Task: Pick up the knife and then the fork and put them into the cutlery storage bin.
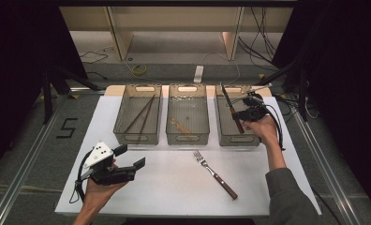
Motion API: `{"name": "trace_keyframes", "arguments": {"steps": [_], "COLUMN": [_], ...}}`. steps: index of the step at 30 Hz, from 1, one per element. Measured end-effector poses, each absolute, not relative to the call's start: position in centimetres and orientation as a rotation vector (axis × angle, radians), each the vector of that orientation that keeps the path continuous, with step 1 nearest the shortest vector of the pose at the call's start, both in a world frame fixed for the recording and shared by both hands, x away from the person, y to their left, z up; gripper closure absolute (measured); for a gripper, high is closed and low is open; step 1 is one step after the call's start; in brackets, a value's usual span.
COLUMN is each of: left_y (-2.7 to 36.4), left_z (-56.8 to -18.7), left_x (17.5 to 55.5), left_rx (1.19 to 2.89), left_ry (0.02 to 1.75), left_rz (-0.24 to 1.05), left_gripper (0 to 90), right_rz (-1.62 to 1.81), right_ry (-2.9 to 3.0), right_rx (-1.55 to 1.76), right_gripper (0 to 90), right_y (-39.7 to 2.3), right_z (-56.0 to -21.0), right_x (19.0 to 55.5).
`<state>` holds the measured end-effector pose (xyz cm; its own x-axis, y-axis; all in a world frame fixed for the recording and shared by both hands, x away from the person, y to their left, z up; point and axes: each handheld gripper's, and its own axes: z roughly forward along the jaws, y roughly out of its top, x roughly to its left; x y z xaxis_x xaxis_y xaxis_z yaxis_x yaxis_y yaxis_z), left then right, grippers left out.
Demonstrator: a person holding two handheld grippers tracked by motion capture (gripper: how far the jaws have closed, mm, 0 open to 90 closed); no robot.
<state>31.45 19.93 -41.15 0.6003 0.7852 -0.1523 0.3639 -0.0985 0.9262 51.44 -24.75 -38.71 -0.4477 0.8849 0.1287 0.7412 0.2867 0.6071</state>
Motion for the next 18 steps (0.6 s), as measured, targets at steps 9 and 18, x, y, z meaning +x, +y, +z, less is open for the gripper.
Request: {"name": "trace_keyframes", "arguments": {"steps": [9, 18], "left_y": [19.91, 19.97], "left_z": [-41.15, -41.16], "left_x": [31.47, 31.47], "left_rx": [1.703, 1.703], "left_ry": [0.955, 0.957], "left_rz": [0.469, 0.467], "left_gripper": [15.7, 15.7], "right_rz": [0.902, 0.982], "right_ry": [2.311, 2.316], "right_rx": [1.538, 1.585], "right_gripper": [76.9, 64.5], "right_y": [-24.97, -25.02], "right_z": [-39.25, -39.56], "right_x": [51.38, 51.33]}}
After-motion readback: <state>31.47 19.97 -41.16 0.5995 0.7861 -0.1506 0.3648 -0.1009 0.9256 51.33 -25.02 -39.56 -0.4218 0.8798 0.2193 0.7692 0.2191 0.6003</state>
